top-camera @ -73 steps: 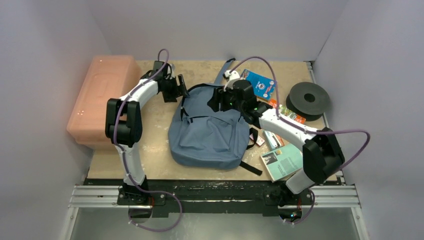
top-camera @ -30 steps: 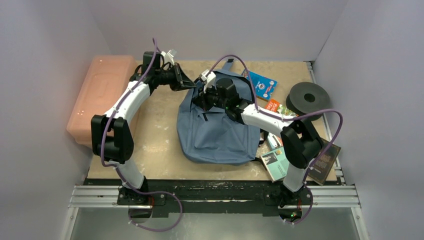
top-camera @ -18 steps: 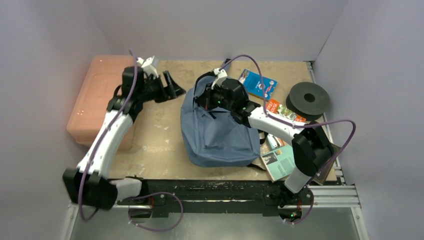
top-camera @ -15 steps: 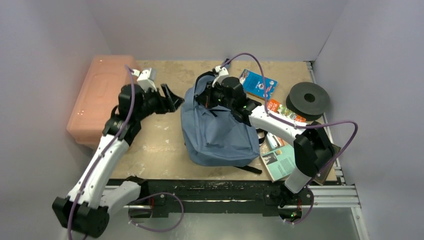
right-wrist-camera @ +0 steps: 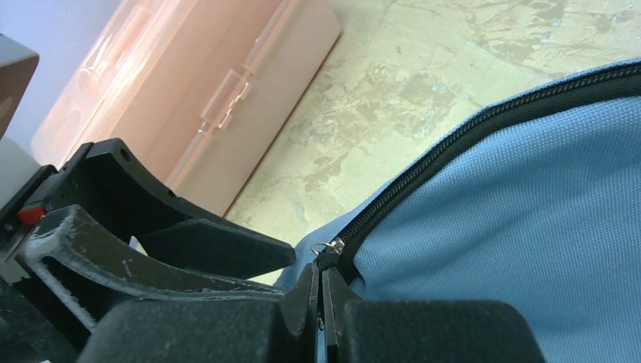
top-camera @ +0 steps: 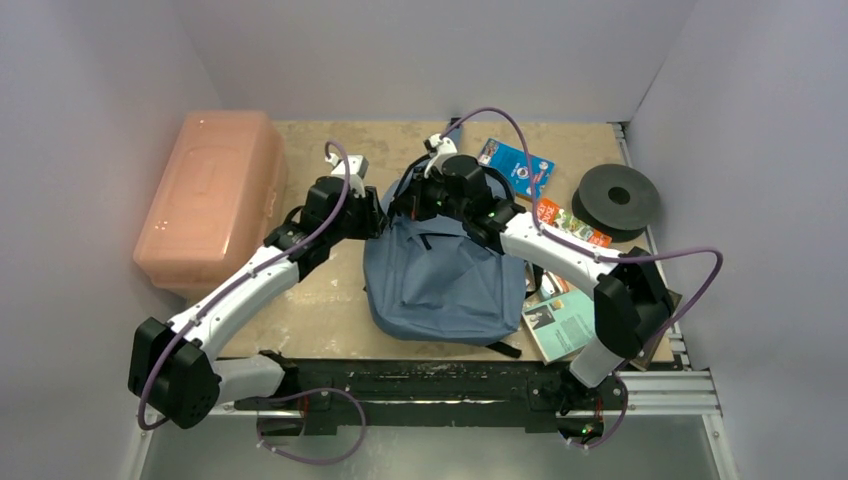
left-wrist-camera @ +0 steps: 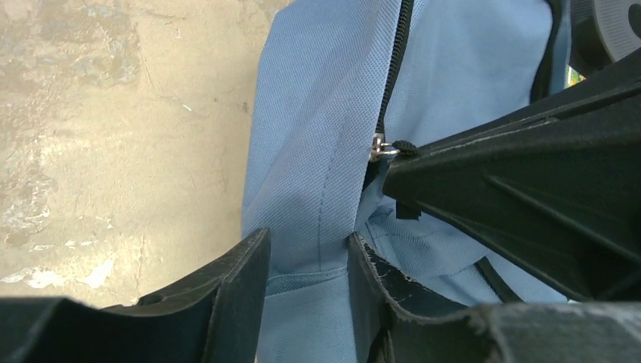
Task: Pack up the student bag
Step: Unzip the student bag at the center of the board.
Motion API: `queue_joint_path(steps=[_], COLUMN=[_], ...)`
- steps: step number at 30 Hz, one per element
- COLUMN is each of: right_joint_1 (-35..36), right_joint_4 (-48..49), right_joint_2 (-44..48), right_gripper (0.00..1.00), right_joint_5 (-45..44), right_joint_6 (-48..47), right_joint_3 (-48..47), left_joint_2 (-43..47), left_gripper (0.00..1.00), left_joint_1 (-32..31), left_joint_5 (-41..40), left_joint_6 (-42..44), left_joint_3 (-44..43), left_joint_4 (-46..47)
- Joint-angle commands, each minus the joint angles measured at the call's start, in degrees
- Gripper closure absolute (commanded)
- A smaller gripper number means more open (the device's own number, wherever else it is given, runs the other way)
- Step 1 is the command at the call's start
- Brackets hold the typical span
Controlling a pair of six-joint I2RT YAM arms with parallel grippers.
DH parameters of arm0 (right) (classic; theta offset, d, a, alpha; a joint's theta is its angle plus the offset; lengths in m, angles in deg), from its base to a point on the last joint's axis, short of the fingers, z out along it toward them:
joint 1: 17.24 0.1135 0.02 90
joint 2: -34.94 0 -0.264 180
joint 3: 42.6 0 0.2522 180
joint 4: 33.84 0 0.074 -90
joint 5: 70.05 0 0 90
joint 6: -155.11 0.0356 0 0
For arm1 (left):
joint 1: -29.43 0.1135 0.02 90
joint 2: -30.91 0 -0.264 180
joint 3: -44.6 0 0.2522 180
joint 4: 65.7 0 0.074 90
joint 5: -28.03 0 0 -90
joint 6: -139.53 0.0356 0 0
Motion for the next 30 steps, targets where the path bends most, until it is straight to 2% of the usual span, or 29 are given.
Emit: queue_joint_path(steps=[1,9,11,13,18,20,21,22,24,25,27,30], right_joint_1=[1.7,3.1,3.4,3.8,4.8,5.4,5.7,5.9,6.0,6.0,5.8,3.7], right_joint_4=[0.1,-5.9,-5.9,-5.7,-3.4,-3.1,-3.3,-3.6,-6.1,-8.4,-12.5,-15.9], right_joint_2=[4.6,5.2,5.3,5.3,5.1,5.0,4.9,4.9,4.4,4.0,3.1,1.9], right_gripper=[1.00,1.00,1.00,1.00,1.00,1.00,1.00,1.00,1.00,1.00,1.00,1.00], right_joint_5=[-2.8,-14.4,-14.8,-13.9,-10.4,-10.1,-10.6,-11.7,-17.2,-21.5,-30.9,-43.8], right_joint_6=[-1.9,-7.3,-9.3,-10.1,-8.5,-8.1,-8.2,-8.4,-8.8,-9.0,-10.8,-15.8], right_joint_3=[-3.2,-7.6,-8.3,-8.5,-7.8,-7.9,-8.2,-8.5,-10.1,-11.5,-14.8,-19.8], left_joint_2=[0.0,-2.4,-2.4,-2.5,-3.0,-4.1,-4.9,-5.7,-7.1,-7.2,-5.9,-1.3], left_gripper=[0.63,0.90,0.91,0.87,0.62,0.60,0.61,0.68,0.89,0.95,1.00,1.00], left_joint_1=[-0.6,-0.6,-0.7,-0.7,-0.7,-0.7,-0.7,-0.7,-0.7,-0.7,-0.7,-0.7], left_joint_5=[-5.7,-5.6,-4.7,-3.6,-0.5,0.0,-0.2,-1.0,-3.0,-3.5,-4.6,-5.7], left_joint_6=[2.3,3.9,3.6,3.1,1.5,1.3,1.4,1.5,2.4,3.4,4.9,8.2], left_joint_3=[-2.8,-4.9,-4.5,-4.7,-5.8,-6.6,-7.3,-8.1,-9.6,-9.8,-8.0,-2.4], left_joint_4=[2.9,2.3,2.8,3.1,3.9,4.0,3.3,2.2,-0.7,-1.6,-0.6,4.5])
